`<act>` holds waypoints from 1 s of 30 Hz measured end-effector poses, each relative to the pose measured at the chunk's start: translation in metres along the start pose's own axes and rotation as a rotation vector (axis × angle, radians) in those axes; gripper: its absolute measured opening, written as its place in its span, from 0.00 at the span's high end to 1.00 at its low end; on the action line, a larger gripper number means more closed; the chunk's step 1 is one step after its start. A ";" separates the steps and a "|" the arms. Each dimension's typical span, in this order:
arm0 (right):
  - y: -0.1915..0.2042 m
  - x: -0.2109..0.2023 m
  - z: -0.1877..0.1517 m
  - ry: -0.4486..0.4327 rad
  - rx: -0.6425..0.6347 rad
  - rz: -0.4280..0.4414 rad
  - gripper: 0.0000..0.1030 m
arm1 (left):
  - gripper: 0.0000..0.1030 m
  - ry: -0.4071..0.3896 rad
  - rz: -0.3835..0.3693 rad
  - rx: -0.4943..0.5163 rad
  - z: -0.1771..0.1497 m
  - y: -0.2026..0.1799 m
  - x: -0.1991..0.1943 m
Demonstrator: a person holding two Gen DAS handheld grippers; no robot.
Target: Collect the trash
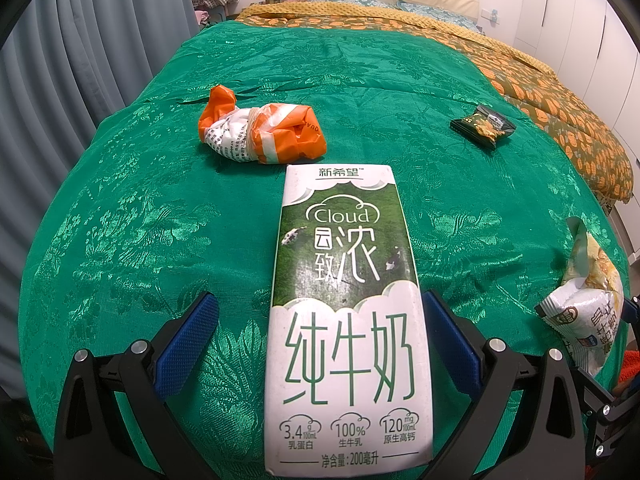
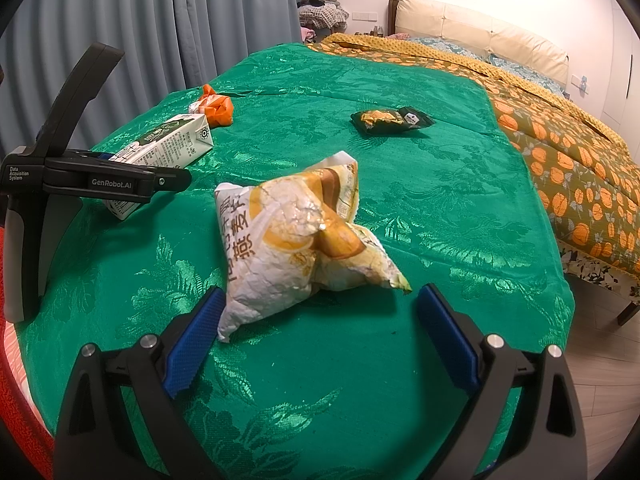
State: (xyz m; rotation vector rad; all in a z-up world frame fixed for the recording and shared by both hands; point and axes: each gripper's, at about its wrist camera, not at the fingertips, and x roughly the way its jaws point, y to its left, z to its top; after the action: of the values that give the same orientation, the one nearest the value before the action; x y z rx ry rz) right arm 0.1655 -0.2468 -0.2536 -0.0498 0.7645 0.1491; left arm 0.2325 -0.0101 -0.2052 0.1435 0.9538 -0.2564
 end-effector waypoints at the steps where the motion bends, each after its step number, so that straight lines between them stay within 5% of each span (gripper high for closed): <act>1: 0.000 0.000 0.000 0.000 0.000 0.001 0.09 | 0.04 0.000 0.000 0.000 0.000 0.000 0.000; 30: 0.000 0.001 0.002 0.021 -0.003 0.007 0.08 | 0.04 -0.001 0.000 0.000 0.000 -0.001 0.000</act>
State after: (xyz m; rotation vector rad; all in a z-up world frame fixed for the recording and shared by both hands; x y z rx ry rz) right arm 0.1679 -0.2463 -0.2531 -0.0521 0.7851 0.1564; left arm 0.2325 -0.0110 -0.2052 0.1434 0.9532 -0.2562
